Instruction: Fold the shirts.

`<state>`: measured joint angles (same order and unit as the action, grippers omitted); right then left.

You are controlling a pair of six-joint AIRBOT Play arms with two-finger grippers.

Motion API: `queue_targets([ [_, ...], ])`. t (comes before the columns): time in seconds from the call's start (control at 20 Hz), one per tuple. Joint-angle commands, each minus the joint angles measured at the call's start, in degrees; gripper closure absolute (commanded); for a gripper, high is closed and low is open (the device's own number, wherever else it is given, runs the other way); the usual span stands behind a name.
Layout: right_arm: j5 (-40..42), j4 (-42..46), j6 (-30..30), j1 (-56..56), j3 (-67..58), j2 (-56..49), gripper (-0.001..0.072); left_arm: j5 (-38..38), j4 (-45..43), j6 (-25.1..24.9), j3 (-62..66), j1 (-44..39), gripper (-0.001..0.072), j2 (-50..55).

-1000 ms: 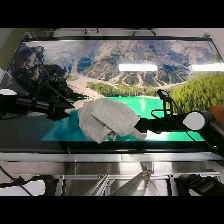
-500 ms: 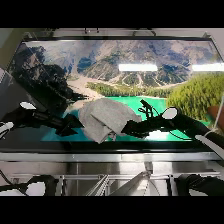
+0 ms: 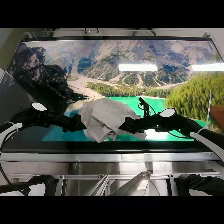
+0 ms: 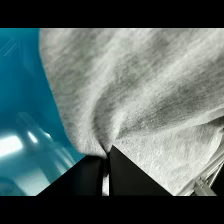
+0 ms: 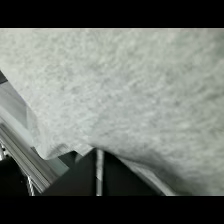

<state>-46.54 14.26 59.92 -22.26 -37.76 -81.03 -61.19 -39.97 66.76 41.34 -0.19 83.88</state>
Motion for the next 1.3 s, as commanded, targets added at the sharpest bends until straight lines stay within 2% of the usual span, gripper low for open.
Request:
queue_targets([
  [0.0,0.6,-3.5,-4.5,0.0,0.0,0.3,0.0695,0.9,10.2,-6.6,0.0,-0.6,0.0686,-0.4],
  [0.1,-0.9,-3.1,-6.2,0.3,0.0,1.6,0.0695,-1.2,13.9,-8.3,0.0,1.2,0.0685,-1.9],
  [0.2,-3.8,1.2,-5.8,3.3,0.0,3.7,0.0695,-4.3,14.0,-8.5,0.0,4.1,0.0686,-3.4],
  [0.3,-6.5,9.4,-0.4,9.6,0.0,6.4,0.0694,-8.2,14.1,-9.9,0.0,7.8,0.0686,-4.3],
  [0.35,-8.0,13.9,3.0,13.3,0.0,7.4,0.0618,-9.9,14.1,-10.0,0.0,9.0,0.0686,-4.3],
  [0.4,-10.1,16.7,5.7,16.2,0.0,7.6,0.0339,-11.3,14.0,-10.4,0.0,10.0,0.0686,-4.3],
  [0.45,-12.5,18.1,6.6,18.6,0.2,7.5,0.0174,-12.0,14.1,-11.2,0.0,10.5,0.0686,-4.3],
  [0.5,-13.3,18.4,6.6,19.8,0.6,7.4,0.0213,-12.2,14.0,-11.4,0.0,10.8,0.0685,-4.3],
  [0.7,-10.7,16.0,6.6,19.9,1.3,6.4,0.0216,-12.2,14.1,-12.6,0.0,11.0,0.0686,-4.3],
  [0.95,-10.4,11.1,5.5,18.4,1.2,-0.2,0.0237,-12.3,14.1,-13.0,0.0,11.0,0.0685,-4.3],
  [1.05,-10.4,5.9,0.5,16.5,1.2,-2.5,0.0259,-12.4,14.1,-13.6,0.0,11.0,0.0686,-4.3],
  [1.15,-10.5,-1.7,-5.7,15.5,1.2,-3.3,0.0347,-12.4,14.1,-13.8,0.0,11.0,0.0685,-4.3],
  [1.25,-11.0,-7.3,-9.5,15.4,0.7,-3.2,0.0353,-12.7,14.1,-13.9,0.0,11.0,0.0685,-4.3],
])
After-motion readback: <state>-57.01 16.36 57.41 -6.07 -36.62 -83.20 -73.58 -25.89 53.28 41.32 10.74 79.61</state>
